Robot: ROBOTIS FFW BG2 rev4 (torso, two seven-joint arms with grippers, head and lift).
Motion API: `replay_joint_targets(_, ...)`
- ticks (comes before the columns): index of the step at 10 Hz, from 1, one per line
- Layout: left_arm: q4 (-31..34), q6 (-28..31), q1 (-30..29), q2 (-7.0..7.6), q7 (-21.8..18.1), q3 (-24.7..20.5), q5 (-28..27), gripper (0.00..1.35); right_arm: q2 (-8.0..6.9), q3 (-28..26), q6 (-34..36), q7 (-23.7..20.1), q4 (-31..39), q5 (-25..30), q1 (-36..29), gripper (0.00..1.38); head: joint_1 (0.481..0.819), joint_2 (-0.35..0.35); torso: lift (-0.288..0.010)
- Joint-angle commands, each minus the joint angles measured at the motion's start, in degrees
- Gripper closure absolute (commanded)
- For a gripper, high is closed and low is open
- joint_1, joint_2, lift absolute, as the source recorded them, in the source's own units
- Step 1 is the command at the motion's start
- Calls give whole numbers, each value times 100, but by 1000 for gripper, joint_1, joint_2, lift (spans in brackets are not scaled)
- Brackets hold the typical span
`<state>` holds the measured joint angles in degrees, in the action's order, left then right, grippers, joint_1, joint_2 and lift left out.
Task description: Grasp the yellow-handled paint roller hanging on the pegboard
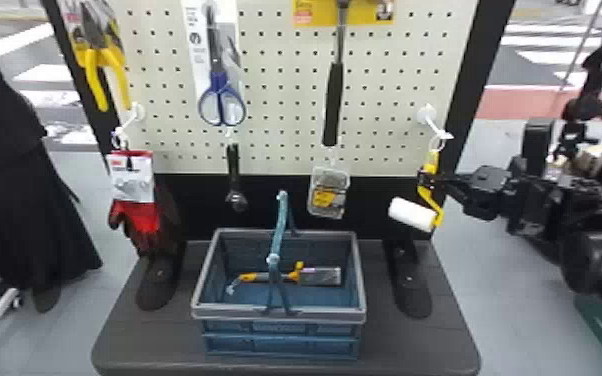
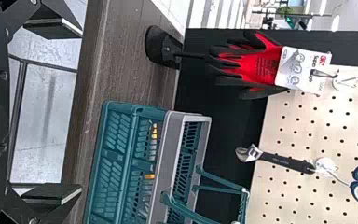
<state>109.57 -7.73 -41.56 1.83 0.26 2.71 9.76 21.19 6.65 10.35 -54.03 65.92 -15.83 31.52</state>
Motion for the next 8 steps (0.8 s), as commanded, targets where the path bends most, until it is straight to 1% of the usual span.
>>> replay_joint_targets(1, -9, -1, -6, 2, 0, 2, 8, 140, -10, -15, -24, -2, 11, 53, -42, 1277, 549, 0, -100)
replay_joint_targets(8, -9, -1, -6, 2, 0, 2, 17, 140, -18, -15, -16, -2, -31, 27, -79, 1277, 549, 0, -100)
